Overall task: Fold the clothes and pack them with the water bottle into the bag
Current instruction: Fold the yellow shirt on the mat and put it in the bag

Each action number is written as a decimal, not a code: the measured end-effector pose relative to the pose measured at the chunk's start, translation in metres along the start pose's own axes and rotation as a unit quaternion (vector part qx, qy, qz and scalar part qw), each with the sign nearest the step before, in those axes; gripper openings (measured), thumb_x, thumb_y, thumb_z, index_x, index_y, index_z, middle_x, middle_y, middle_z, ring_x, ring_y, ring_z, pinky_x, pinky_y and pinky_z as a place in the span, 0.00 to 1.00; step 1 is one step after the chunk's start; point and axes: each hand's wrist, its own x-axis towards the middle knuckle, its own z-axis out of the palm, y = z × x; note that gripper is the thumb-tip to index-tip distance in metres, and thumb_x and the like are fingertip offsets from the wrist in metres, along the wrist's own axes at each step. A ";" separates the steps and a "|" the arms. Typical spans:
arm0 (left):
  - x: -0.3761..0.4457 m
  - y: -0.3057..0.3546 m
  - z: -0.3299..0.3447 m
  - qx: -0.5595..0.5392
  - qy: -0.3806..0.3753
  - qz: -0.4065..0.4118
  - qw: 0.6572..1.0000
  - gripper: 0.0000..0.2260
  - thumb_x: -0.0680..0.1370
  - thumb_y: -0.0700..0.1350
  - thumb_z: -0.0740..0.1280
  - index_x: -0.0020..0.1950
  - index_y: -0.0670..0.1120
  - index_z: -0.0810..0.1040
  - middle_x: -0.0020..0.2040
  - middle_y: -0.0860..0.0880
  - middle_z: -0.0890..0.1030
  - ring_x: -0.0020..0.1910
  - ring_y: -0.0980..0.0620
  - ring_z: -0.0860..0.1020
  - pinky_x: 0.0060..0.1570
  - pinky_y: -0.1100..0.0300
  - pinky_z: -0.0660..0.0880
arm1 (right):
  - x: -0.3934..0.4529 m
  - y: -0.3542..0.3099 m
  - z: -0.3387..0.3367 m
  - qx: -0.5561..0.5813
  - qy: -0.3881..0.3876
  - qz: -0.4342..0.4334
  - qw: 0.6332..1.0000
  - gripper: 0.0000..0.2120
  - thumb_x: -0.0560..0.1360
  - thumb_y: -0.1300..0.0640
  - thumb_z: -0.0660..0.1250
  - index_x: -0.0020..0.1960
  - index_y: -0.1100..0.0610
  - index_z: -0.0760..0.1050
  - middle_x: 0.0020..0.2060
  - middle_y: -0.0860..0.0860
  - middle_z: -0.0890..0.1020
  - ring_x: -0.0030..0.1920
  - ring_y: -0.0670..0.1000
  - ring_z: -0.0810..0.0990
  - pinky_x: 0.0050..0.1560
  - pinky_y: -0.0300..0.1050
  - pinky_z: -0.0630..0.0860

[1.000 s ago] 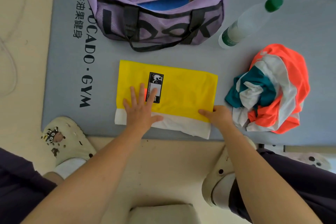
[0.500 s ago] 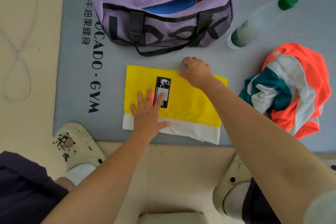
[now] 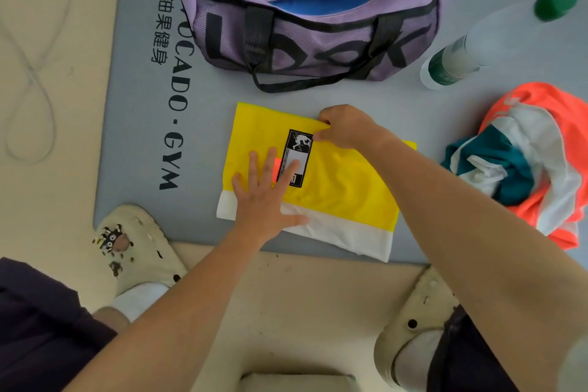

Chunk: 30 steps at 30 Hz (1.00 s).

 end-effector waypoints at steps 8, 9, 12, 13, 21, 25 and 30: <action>0.078 -0.008 -0.052 0.018 -0.014 0.170 0.985 0.37 0.69 0.73 0.64 0.76 0.68 0.56 0.81 0.52 0.45 0.79 0.41 0.39 0.72 0.32 0.42 | -0.039 0.048 0.022 0.176 0.061 0.168 0.968 0.16 0.79 0.43 0.63 0.51 0.56 0.71 0.45 0.53 0.73 0.45 0.55 0.72 0.42 0.45 0.65; 0.082 -0.001 -0.055 0.027 -0.008 0.192 0.981 0.36 0.70 0.71 0.64 0.76 0.67 0.57 0.81 0.51 0.46 0.79 0.42 0.40 0.73 0.34 0.42 | -0.050 0.056 0.029 0.202 0.075 0.191 0.958 0.16 0.79 0.43 0.63 0.48 0.57 0.70 0.42 0.52 0.73 0.42 0.54 0.71 0.39 0.44 0.64; 0.080 0.022 -0.059 -0.029 0.019 0.172 0.985 0.33 0.74 0.64 0.67 0.77 0.59 0.62 0.81 0.47 0.51 0.80 0.44 0.45 0.75 0.40 0.44 | -0.087 0.072 0.054 0.273 0.122 0.266 0.916 0.16 0.79 0.44 0.63 0.42 0.56 0.67 0.34 0.50 0.70 0.34 0.50 0.69 0.30 0.45 0.61; 0.073 0.026 -0.059 -0.067 0.042 0.136 0.988 0.31 0.75 0.60 0.68 0.76 0.56 0.64 0.80 0.45 0.56 0.79 0.43 0.50 0.74 0.42 0.50 | -0.099 0.075 0.063 0.300 0.137 0.286 0.900 0.16 0.79 0.45 0.63 0.41 0.56 0.67 0.33 0.50 0.70 0.34 0.50 0.69 0.29 0.44 0.61; -0.004 0.056 -0.024 -0.329 0.017 -0.330 0.884 0.17 0.73 0.61 0.70 0.45 0.47 0.74 0.41 0.51 0.79 0.37 0.49 0.75 0.33 0.58 0.64 | -0.148 0.074 0.096 0.380 0.179 0.303 0.856 0.17 0.79 0.45 0.64 0.44 0.60 0.70 0.36 0.56 0.71 0.35 0.52 0.69 0.32 0.46 0.63; 0.008 0.074 -0.022 -0.436 -0.011 -0.353 0.828 0.20 0.71 0.61 0.72 0.41 0.44 0.77 0.35 0.50 0.78 0.31 0.53 0.74 0.27 0.60 0.63 | -0.151 0.080 0.094 0.334 0.184 0.309 0.871 0.15 0.78 0.45 0.66 0.45 0.58 0.71 0.34 0.52 0.73 0.32 0.48 0.69 0.31 0.43 0.66; 0.023 0.087 -0.023 -0.531 -0.068 -0.374 0.757 0.16 0.69 0.56 0.77 0.42 0.47 0.77 0.38 0.50 0.78 0.37 0.49 0.77 0.39 0.57 0.72 | -0.152 0.088 0.097 0.321 0.196 0.302 0.876 0.13 0.76 0.46 0.68 0.47 0.56 0.72 0.35 0.49 0.73 0.34 0.47 0.70 0.32 0.43 0.68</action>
